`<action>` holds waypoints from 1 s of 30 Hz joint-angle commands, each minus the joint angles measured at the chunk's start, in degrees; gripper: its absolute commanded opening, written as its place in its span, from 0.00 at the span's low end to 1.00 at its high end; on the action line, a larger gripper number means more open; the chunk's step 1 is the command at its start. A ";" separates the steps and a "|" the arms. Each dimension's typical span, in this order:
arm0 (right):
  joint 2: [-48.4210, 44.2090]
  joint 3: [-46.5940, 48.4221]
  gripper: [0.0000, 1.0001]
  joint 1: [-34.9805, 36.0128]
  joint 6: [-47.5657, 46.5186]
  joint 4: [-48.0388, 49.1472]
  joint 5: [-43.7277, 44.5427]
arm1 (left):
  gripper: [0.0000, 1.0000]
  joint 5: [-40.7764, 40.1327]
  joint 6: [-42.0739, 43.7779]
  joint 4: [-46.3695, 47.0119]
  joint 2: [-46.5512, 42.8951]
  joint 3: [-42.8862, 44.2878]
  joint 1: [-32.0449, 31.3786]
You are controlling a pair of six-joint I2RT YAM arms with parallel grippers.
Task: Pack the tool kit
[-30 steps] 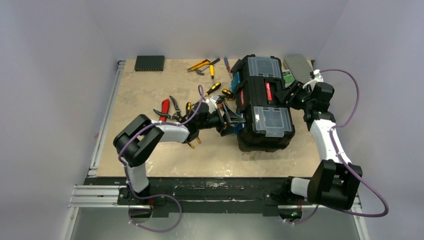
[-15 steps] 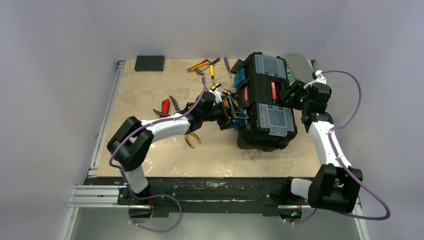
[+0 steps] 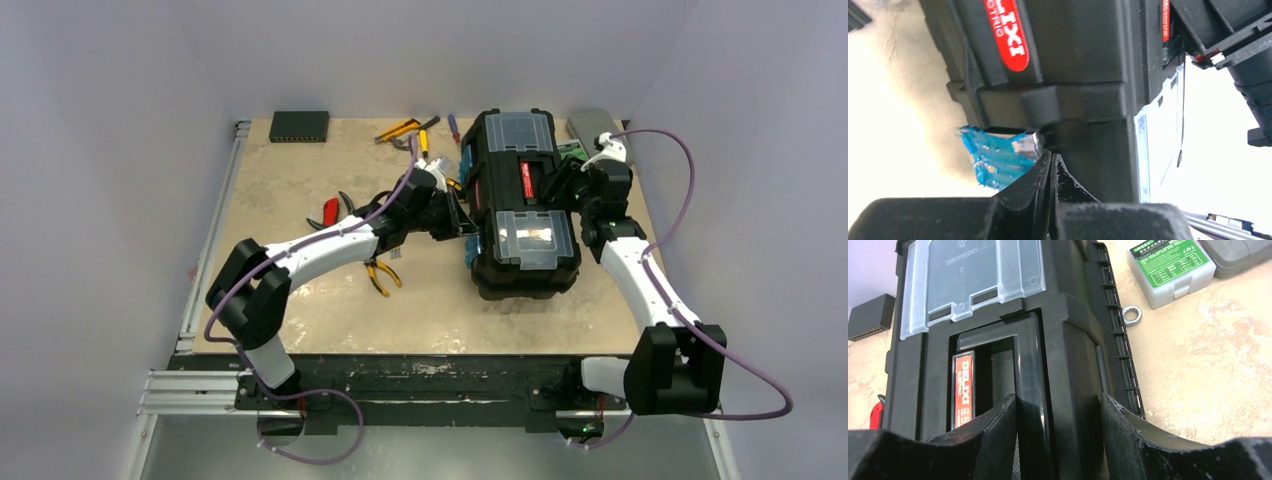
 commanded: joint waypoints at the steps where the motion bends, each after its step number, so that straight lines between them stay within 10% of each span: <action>1: 5.47 -4.55 0.00 0.37 2.28 -15.07 -1.91 | 0.00 -4.61 2.73 -1.04 4.51 -1.19 -0.73; 16: 6.58 -4.87 0.00 -1.32 3.90 -12.35 -9.73 | 0.98 0.71 -0.51 18.92 -8.11 -20.91 4.30; 30: 15.43 -9.84 0.00 -12.55 9.17 -0.01 -31.71 | 1.00 8.41 -5.73 33.78 -3.88 -23.16 4.43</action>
